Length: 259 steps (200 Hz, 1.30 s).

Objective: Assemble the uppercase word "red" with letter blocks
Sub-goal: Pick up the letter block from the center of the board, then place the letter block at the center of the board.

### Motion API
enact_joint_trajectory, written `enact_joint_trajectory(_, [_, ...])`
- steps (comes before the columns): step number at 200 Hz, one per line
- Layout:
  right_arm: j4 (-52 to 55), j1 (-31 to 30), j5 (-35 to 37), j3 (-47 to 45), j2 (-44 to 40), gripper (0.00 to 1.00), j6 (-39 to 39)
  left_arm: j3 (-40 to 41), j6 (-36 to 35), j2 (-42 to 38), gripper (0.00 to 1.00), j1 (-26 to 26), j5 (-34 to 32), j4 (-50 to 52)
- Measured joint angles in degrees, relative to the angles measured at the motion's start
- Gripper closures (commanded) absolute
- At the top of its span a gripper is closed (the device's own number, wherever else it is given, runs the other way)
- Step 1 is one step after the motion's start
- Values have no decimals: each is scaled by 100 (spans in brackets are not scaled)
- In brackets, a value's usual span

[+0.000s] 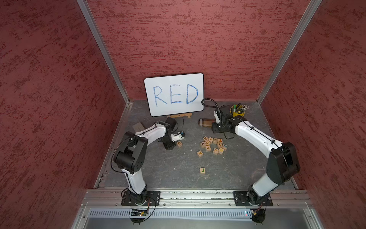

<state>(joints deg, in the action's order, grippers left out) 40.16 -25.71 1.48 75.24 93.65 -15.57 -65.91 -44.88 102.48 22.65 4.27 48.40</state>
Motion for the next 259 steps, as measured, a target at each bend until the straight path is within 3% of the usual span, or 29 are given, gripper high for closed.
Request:
enact_joint_trajectory(38, [0, 11, 0, 0, 0, 53, 0, -254, -417, 136, 82, -20, -181, 24])
enact_joint_trajectory(102, [0, 48, 0, 0, 11, 53, -2, -1606, -1270, 616, 82, -280, -310, 83])
enact_joint_trajectory(170, [24, 87, 2, 15, 111, 53, -4, -1639, -1788, 1141, 82, -535, -326, 48])
enact_joint_trajectory(259, [44, 118, 2, 122, 195, 53, -4, -1646, -1928, 1165, 78, -634, -310, -11])
